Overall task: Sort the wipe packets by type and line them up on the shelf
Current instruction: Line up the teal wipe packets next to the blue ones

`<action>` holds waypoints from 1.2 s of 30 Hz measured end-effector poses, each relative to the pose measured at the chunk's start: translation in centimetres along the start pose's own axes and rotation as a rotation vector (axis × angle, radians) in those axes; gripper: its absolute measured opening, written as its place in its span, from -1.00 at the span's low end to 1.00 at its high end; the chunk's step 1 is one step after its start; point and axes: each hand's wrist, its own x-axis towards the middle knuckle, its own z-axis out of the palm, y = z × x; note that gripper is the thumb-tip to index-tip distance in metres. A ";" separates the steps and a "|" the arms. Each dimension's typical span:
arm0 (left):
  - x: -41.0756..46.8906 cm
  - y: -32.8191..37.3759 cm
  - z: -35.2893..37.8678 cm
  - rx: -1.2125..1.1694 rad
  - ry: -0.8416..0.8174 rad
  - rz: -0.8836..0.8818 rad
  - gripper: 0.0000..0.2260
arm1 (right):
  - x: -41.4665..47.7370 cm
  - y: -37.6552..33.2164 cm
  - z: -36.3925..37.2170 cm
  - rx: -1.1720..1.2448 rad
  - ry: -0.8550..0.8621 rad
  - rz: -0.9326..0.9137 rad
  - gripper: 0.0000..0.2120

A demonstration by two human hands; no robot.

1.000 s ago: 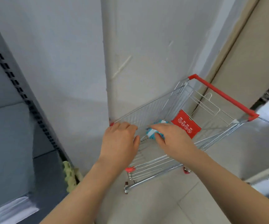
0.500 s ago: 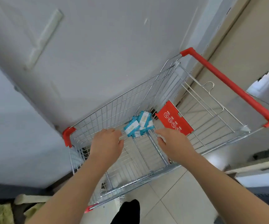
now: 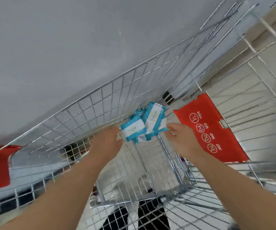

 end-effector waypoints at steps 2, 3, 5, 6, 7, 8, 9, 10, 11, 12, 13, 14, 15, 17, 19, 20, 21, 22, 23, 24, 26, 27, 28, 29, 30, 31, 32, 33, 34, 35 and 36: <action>3.0 -0.4 2.9 -0.011 -0.051 -0.012 -0.55 | 3.2 1.4 1.9 0.001 0.001 0.012 -0.66; 4.4 -0.4 4.1 -0.034 -0.063 -0.011 -0.52 | 4.7 1.9 2.7 0.015 0.009 0.025 -0.68; 7.2 -0.1 5.9 -0.094 -0.086 -0.007 -0.45 | 7.3 2.9 4.2 0.096 0.041 0.056 -0.73; 8.4 0.1 6.8 -0.137 -0.106 -0.012 -0.42 | 8.4 3.3 4.9 0.112 0.061 0.066 -0.75; 9.6 0.3 7.6 -0.178 -0.123 -0.018 -0.38 | 9.5 3.8 5.7 0.102 0.076 0.064 -0.75; 10.7 0.2 8.5 -0.217 -0.135 -0.016 -0.35 | 10.5 4.1 6.3 0.065 0.083 0.057 -0.73; 11.6 0.2 9.3 -0.256 -0.138 -0.008 -0.33 | 11.4 4.3 6.8 0.042 0.090 0.059 -0.70; 12.3 0.1 10.1 -0.287 -0.128 -0.002 -0.32 | 12.1 4.3 7.2 0.042 0.102 0.064 -0.69; 12.8 -0.2 10.8 -0.290 -0.109 0.003 -0.32 | 12.7 4.5 7.6 0.072 0.120 0.062 -0.67; 12.9 -0.3 11.3 -0.254 -0.082 0.014 -0.33 | 13.1 4.7 7.8 0.129 0.136 0.062 -0.63; 12.9 -0.4 11.4 -0.195 -0.062 0.028 -0.38 | 13.3 4.8 7.9 0.206 0.146 0.060 -0.58; 12.6 -0.5 11.5 -0.157 -0.043 0.045 -0.45 | 13.4 5.0 7.9 0.285 0.147 0.052 -0.55; 12.1 -0.7 11.4 -0.165 -0.031 0.049 -0.54 | 13.4 5.3 7.7 0.349 0.144 0.042 -0.52; 10.4 -1.2 10.8 -0.364 -0.008 -0.013 -0.74 | 12.9 5.9 7.0 0.400 0.152 0.021 -0.49; 8.4 -1.6 10.2 -0.619 0.011 -0.149 -0.87 | 12.2 6.1 6.0 0.445 0.141 0.023 -0.48; 7.5 -1.6 10.1 -0.701 0.014 -0.214 -0.86 | 11.7 6.2 5.7 0.509 0.112 0.041 -0.48; 6.8 -1.6 10.2 -0.761 0.015 -0.259 -0.85 | 11.0 6.1 5.4 0.589 0.062 0.057 -0.47; 6.2 -1.4 10.3 -0.815 0.015 -0.293 -0.83 | 10.3 5.9 5.4 0.652 -0.004 0.061 -0.46; 5.9 -1.2 10.3 -0.875 0.013 -0.316 -0.82 | 9.5 5.7 5.4 0.687 -0.080 0.049 -0.45; 5.6 -0.7 10.3 -0.958 0.014 -0.332 -0.82 | 8.7 5.6 5.7 0.685 -0.154 0.031 -0.45; 5.5 0.4 10.2 -1.167 -0.006 -0.351 -0.84 | 7.4 5.5 6.4 0.642 -0.270 0.004 -0.43; 5.5 1.1 10.2 -1.251 -0.030 -0.344 -0.89 | 7.0 5.6 6.8 0.612 -0.315 -0.002 -0.42; 5.5 1.6 10.1 -1.296 -0.057 -0.325 -0.93 | 6.9 5.6 7.2 0.563 -0.359 -0.019 -0.42; 5.6 1.9 10.3 -1.311 -0.069 -0.307 -0.86 | 6.8 5.6 7.3 0.494 -0.396 -0.052 -0.43; 5.6 2.2 10.5 -1.310 -0.066 -0.311 -0.78 | 6.9 5.7 7.4 0.415 -0.426 -0.090 -0.44; 5.7 2.1 11.0 -1.286 -0.050 -0.333 -0.71 | 7.0 5.8 7.4 0.354 -0.440 -0.126 -0.46; 5.7 1.9 11.3 -1.253 -0.024 -0.369 -0.67 | 7.2 6.2 7.4 0.298 -0.423 -0.146 -0.49; 5.7 1.5 11.7 -1.221 0.007 -0.401 -0.64 | 7.5 6.7 7.3 0.253 -0.374 -0.154 -0.53; 5.7 1.0 12.0 -1.193 0.035 -0.433 -0.63 | 8.0 7.5 7.3 0.198 -0.285 -0.153 -0.57; 5.6 0.6 12.4 -1.176 0.055 -0.458 -0.62 | 8.5 8.4 7.4 0.141 -0.187 -0.145 -0.62; 5.4 0.1 12.7 -1.169 0.069 -0.477 -0.63 | 8.9 9.4 7.5 0.083 -0.122 -0.121 -0.65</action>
